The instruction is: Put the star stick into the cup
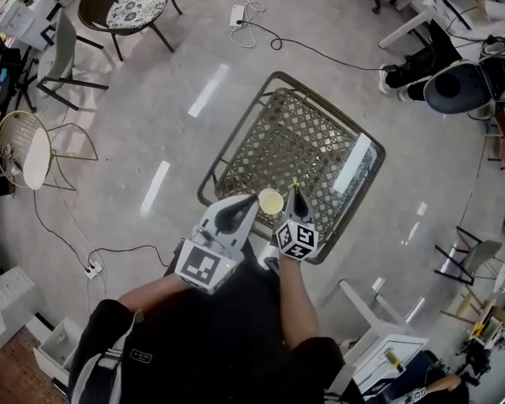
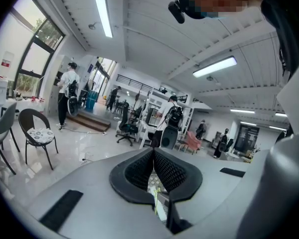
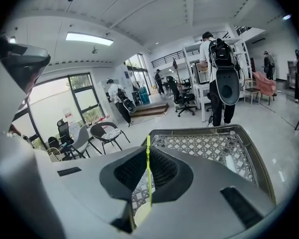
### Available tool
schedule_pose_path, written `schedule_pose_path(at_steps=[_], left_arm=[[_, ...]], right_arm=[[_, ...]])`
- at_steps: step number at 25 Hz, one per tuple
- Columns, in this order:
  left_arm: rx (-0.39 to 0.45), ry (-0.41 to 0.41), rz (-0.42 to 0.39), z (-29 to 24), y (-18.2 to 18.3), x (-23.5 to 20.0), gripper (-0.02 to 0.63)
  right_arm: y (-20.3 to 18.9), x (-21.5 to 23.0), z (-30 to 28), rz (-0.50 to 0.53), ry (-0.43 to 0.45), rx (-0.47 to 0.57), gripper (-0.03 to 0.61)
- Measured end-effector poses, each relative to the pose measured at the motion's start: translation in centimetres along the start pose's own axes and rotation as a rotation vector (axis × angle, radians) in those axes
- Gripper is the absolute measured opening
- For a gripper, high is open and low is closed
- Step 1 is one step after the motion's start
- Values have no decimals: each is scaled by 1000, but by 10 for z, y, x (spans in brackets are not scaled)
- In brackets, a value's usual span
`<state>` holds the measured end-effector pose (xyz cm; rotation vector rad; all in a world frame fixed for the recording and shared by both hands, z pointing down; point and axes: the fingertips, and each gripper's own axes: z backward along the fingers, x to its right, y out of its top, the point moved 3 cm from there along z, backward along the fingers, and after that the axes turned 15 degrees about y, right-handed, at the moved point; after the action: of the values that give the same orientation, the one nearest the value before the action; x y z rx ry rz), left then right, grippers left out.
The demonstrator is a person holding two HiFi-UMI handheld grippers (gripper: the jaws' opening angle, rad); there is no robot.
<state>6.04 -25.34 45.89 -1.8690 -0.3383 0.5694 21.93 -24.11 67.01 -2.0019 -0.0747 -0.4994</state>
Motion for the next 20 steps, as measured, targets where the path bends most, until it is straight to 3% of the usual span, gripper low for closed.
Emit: schedule_pose_path(at_steps=[11,20], left_arm=[[-6,11,13,6,0,-8,18],[-9,-6,13,11,-4,-9,18]], right_arm=[[-35,14,-1,-55,-54,-90,20],[-39,27,-8,-80,-81,-104,20]])
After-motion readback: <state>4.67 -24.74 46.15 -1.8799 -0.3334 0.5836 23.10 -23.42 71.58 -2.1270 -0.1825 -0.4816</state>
